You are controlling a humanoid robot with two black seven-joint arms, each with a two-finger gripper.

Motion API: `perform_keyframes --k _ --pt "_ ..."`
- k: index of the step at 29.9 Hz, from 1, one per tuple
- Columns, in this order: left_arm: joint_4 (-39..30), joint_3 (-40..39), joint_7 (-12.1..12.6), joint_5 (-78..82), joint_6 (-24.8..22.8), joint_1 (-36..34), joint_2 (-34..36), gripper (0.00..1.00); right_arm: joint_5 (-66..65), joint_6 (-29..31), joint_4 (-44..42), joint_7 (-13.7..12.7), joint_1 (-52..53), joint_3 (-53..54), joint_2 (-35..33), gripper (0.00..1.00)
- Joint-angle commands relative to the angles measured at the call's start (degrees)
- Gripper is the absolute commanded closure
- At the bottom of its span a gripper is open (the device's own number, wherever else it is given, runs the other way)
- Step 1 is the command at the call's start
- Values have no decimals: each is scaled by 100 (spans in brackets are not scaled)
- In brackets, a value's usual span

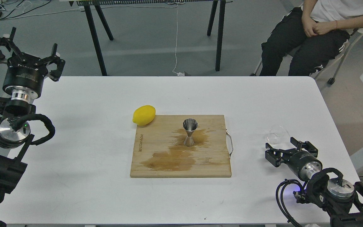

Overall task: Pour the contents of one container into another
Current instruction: 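Move the right gripper toward the clear glass near the board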

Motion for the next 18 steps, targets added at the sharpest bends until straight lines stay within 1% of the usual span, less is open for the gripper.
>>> perform_keyframes --k 1,4,7,9,13,17,18 --pt "1 -5 0 0 -16 2 66 0 -50 5 -129 -10 196 -87 24 3" --pt "1 -5 0 0 -24 2 110 0 -68 -4 -506 -19 547 -254 24 8" --pt "1 -5 0 0 -16 2 145 0 -68 5 -867 -11 768 -272 32 10" --pt "1 -5 0 0 -16 2 172 0 -68 58 -947 -2 795 -272 32 11" --pt "19 4 0 8 -7 2 180 0 -68 84 -956 -11 795 -263 59 22" --pt "10 -5 -9 0 11 2 180 0 -68 75 -956 -19 804 -211 120 38" --pt "10 -5 -52 0 11 2 189 0 -59 84 -956 -28 804 -202 129 43"
